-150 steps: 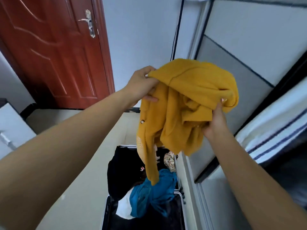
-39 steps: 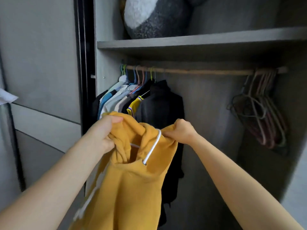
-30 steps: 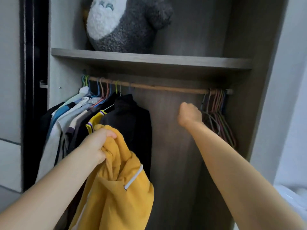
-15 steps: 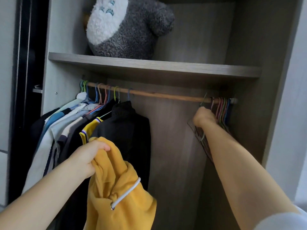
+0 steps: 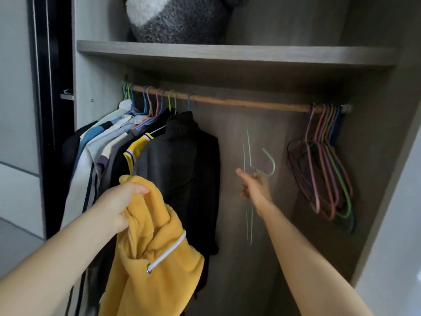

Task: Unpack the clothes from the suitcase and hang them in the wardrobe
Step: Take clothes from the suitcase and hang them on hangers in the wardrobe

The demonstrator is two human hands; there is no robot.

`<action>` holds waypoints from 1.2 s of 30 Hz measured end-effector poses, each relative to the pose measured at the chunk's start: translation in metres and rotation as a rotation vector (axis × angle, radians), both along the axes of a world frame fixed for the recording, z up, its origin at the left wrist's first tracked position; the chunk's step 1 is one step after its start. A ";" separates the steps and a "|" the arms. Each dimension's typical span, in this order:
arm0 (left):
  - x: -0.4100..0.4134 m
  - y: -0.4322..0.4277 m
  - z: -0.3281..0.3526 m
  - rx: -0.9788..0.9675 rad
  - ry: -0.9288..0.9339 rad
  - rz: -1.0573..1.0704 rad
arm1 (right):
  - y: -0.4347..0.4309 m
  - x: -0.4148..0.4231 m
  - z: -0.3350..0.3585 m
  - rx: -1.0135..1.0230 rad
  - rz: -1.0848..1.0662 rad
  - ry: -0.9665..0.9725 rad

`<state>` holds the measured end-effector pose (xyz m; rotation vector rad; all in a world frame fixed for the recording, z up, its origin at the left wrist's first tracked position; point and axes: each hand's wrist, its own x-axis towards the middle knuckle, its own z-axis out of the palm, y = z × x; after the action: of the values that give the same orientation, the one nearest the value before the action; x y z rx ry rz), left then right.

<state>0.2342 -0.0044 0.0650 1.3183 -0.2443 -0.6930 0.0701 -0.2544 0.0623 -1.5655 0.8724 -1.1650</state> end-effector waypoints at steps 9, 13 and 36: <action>-0.005 0.049 -0.038 0.112 0.052 0.074 | 0.084 0.036 -0.014 0.461 0.469 -0.323; -0.007 0.065 -0.051 0.146 0.083 0.117 | 0.140 0.041 0.007 0.552 0.716 -0.583; 0.003 0.228 -0.115 0.272 0.154 0.475 | 0.254 0.109 -0.131 0.212 1.184 0.339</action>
<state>0.2367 0.2241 -0.0502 1.5010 0.2927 -0.4266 0.1793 -0.0008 -0.0685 -1.6896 0.1314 0.0376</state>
